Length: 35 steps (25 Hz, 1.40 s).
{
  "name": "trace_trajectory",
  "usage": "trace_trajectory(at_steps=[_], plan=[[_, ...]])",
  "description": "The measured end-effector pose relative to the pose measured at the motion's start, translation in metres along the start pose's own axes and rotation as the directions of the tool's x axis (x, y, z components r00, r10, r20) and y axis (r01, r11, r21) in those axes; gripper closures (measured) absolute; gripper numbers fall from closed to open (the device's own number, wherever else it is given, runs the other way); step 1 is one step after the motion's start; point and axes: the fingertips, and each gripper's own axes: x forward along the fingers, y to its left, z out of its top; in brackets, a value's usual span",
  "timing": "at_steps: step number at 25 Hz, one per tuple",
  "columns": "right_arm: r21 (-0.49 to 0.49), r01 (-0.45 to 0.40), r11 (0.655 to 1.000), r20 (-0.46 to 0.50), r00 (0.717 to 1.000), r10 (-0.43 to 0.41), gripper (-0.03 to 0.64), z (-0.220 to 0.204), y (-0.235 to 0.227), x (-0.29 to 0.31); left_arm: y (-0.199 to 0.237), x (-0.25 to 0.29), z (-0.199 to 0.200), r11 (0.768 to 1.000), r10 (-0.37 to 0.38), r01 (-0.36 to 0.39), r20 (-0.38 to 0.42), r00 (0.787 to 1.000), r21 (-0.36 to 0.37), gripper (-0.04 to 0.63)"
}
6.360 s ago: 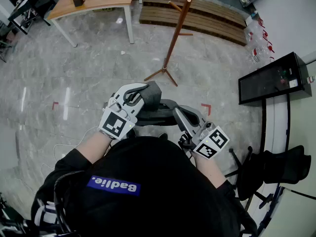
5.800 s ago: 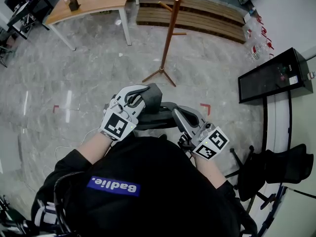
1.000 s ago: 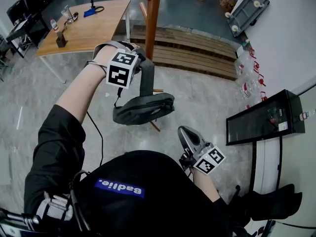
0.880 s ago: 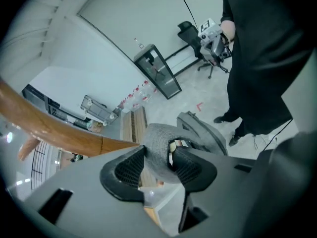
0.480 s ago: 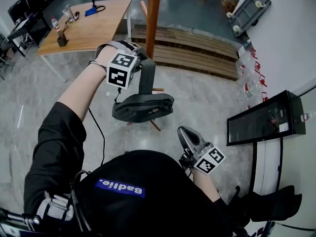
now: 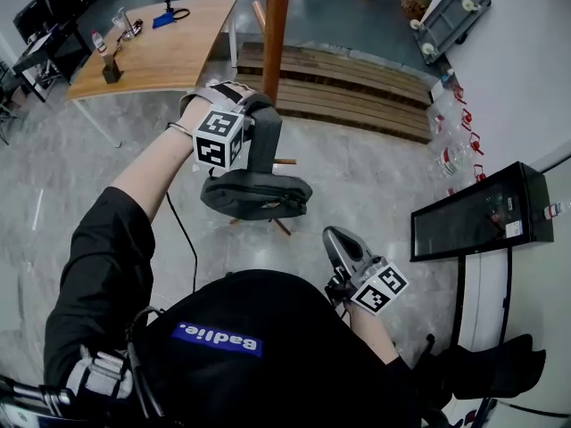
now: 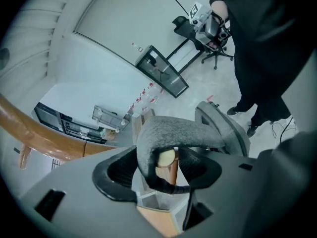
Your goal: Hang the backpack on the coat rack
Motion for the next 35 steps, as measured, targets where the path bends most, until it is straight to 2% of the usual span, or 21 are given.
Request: trace_trajectory(at_steps=[4, 7, 10, 12, 15, 17, 19, 21, 23, 26, 28, 30, 32, 35], plan=[[0.005, 0.002, 1.000, -0.006, 1.000, -0.002, 0.611, -0.002, -0.002, 0.000, 0.005, -0.003, 0.003, 0.997, 0.015, -0.010, 0.064, 0.998, -0.081, 0.344], [0.003, -0.003, 1.000, -0.011, 1.000, 0.003, 0.611, 0.000, -0.002, -0.001, 0.010, -0.015, -0.004, 0.995, 0.029, -0.025, 0.035, 0.999, -0.093, 0.343], [0.003, -0.007, 1.000, -0.021, 1.000, 0.007, 0.611, 0.001, -0.002, 0.000, 0.010, -0.030, -0.011, 0.998, -0.004, 0.003, -0.009, 1.000, -0.069, 0.342], [0.004, -0.016, 1.000, -0.029, 0.999, 0.016, 0.611, 0.000, 0.001, 0.002, 0.008, -0.042, -0.010, 0.996, -0.020, 0.019, -0.003, 1.000, -0.089, 0.343], [-0.004, -0.036, 0.999, -0.042, 0.998, 0.035, 0.611, -0.001, 0.008, 0.010, 0.003, -0.061, -0.007, 0.979, 0.006, 0.004, 0.053, 0.999, -0.202, 0.344], [-0.012, -0.048, 0.999, -0.052, 0.998, 0.048, 0.611, -0.002, 0.014, 0.018, -0.004, -0.076, -0.007, 0.951, 0.048, -0.011, 0.110, 0.993, -0.310, 0.344], [-0.018, -0.059, 0.998, -0.065, 0.996, 0.058, 0.611, -0.005, 0.020, 0.027, -0.014, -0.091, -0.004, 0.902, 0.101, -0.011, 0.187, 0.977, -0.431, 0.345], [-0.023, -0.072, 0.997, -0.079, 0.994, 0.070, 0.611, -0.008, 0.025, 0.035, -0.023, -0.107, 0.002, 0.843, 0.168, -0.001, 0.263, 0.950, -0.538, 0.345], [-0.028, -0.087, 0.996, -0.090, 0.992, 0.084, 0.611, -0.012, 0.030, 0.040, -0.029, -0.124, 0.013, 0.770, 0.256, 0.017, 0.334, 0.907, -0.637, 0.347], [-0.045, -0.106, 0.993, -0.105, 0.989, 0.101, 0.611, -0.016, 0.037, 0.049, -0.042, -0.147, 0.028, 0.636, 0.401, 0.070, 0.406, 0.821, -0.769, 0.363], [-0.066, -0.125, 0.990, -0.111, 0.987, 0.117, 0.611, -0.017, 0.044, 0.062, -0.051, -0.159, 0.033, 0.562, 0.481, 0.096, 0.418, 0.771, -0.822, 0.400], [-0.091, -0.153, 0.984, -0.115, 0.983, 0.143, 0.611, -0.016, 0.053, 0.075, -0.058, -0.167, 0.035, 0.487, 0.541, 0.126, 0.412, 0.734, -0.864, 0.427], [-0.120, -0.183, 0.976, -0.120, 0.978, 0.169, 0.611, -0.014, 0.063, 0.086, -0.066, -0.173, 0.040, 0.400, 0.591, 0.166, 0.392, 0.705, -0.901, 0.455], [-0.176, -0.215, 0.961, -0.122, 0.973, 0.196, 0.611, -0.009, 0.076, 0.099, -0.077, -0.181, 0.049, 0.300, 0.649, 0.210, 0.361, 0.670, -0.931, 0.493]])
